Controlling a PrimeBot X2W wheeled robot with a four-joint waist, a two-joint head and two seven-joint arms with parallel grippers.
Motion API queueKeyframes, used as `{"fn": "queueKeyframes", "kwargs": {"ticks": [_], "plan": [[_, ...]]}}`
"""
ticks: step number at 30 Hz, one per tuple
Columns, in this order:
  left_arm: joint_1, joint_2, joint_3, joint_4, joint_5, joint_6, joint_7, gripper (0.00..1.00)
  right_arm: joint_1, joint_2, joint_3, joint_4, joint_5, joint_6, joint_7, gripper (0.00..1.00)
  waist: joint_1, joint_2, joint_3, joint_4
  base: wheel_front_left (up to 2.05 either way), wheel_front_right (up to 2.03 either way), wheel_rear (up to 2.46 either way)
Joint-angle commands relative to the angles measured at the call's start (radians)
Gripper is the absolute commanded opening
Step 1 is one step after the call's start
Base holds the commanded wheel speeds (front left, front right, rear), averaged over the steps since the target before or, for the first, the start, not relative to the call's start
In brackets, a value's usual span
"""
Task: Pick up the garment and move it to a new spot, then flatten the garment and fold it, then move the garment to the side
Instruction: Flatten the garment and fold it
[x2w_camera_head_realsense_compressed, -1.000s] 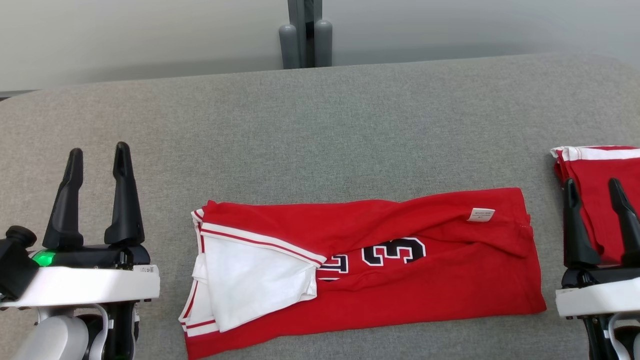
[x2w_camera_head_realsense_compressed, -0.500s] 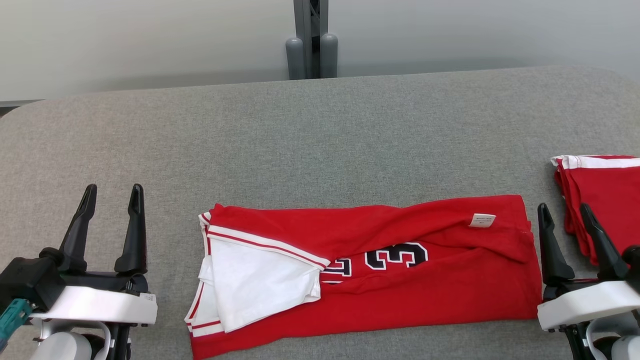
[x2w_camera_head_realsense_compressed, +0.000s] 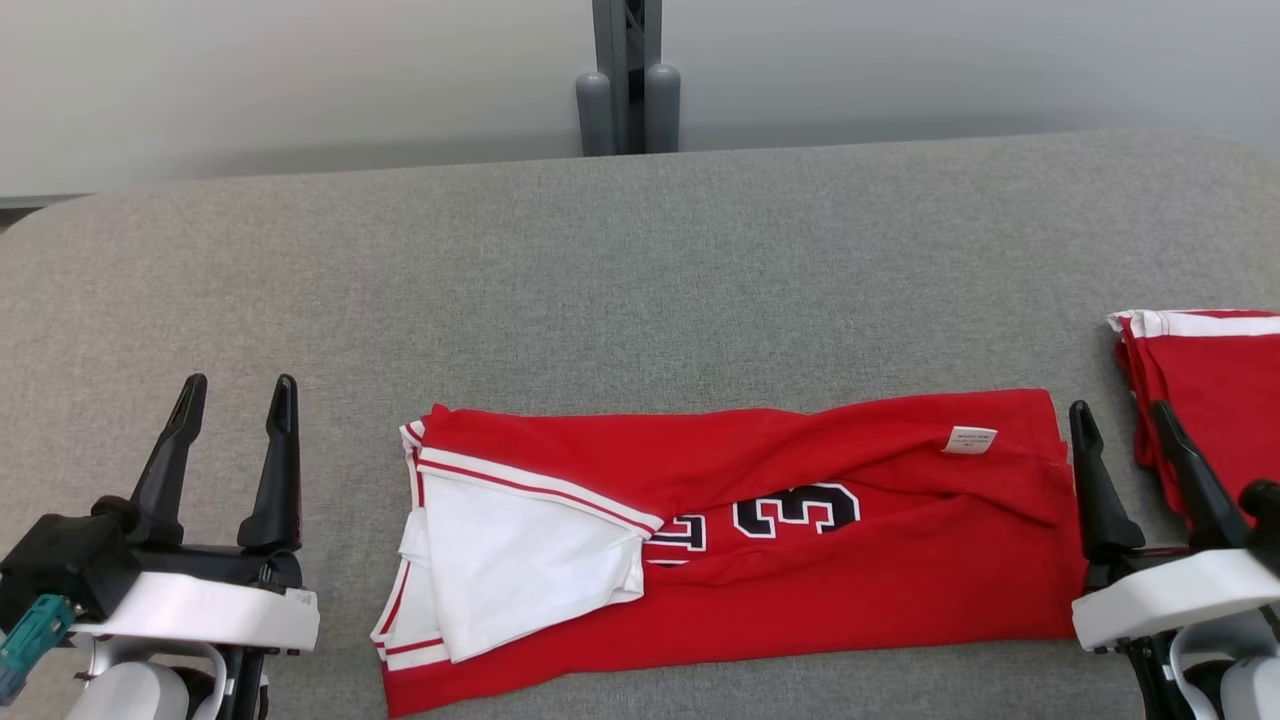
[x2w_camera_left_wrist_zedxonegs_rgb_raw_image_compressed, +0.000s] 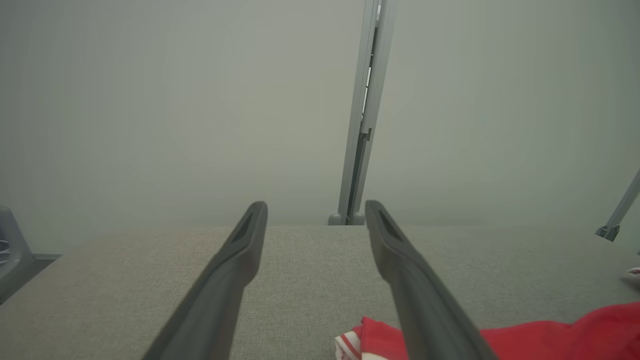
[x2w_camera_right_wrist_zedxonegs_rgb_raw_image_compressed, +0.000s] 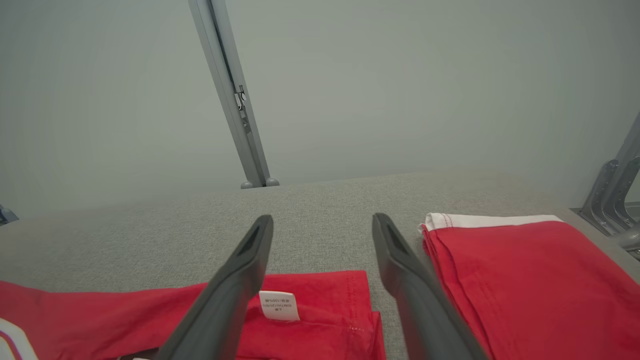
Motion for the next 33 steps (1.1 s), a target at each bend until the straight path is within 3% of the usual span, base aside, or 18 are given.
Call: {"fn": "queueKeyframes", "kwargs": {"ticks": [1,12,19,24,25,26,27,33], "plan": [[-0.022,0.001,0.006,0.002,0.010,-0.007,-0.003,1.00,-0.021,-0.020,0.009,0.010,0.017,0.000,0.001,1.00,0.0000,0.0000,0.012,-0.002,0.00,0.00,0.00],[-0.067,-0.022,-0.019,0.030,0.024,-0.035,-0.003,1.00,-0.148,-0.080,0.046,0.363,0.104,0.000,-0.031,1.00,0.0000,0.0000,0.072,0.002,0.00,0.00,0.00],[-0.107,-0.032,-0.043,0.056,0.031,-0.053,-0.001,1.00,-0.222,-0.069,0.130,0.588,0.182,0.000,-0.063,1.00,0.0000,0.0000,0.102,0.020,0.00,0.00,0.00],[-0.112,-0.035,-0.045,0.071,0.032,-0.060,-0.002,1.00,-0.201,-0.044,0.196,0.655,0.243,0.001,-0.062,1.00,0.0000,0.0000,0.102,0.027,0.00,0.00,0.00],[-0.112,-0.036,-0.043,0.073,0.031,-0.061,-0.002,1.00,-0.197,-0.042,0.206,0.664,0.256,0.001,-0.067,0.42,0.0000,0.0000,0.102,0.026,0.00,0.00,0.00],[-0.109,-0.037,-0.041,0.078,0.031,-0.061,-0.002,1.00,-0.193,-0.040,0.217,0.671,0.272,0.001,-0.067,0.13,0.0000,0.0000,0.100,0.023,0.00,0.00,0.00],[-0.107,-0.038,-0.039,0.079,0.030,-0.063,-0.002,1.00,-0.191,-0.043,0.228,0.675,0.283,0.001,-0.073,0.00,0.0000,0.0000,0.099,0.021,0.00,0.00,0.00],[-0.106,-0.039,-0.032,0.091,0.036,-0.067,-0.003,1.00,-0.206,-0.107,0.220,0.636,0.326,-0.001,-0.142,0.00,0.0000,0.0000,0.088,0.007,0.00,0.00,0.00]]}}
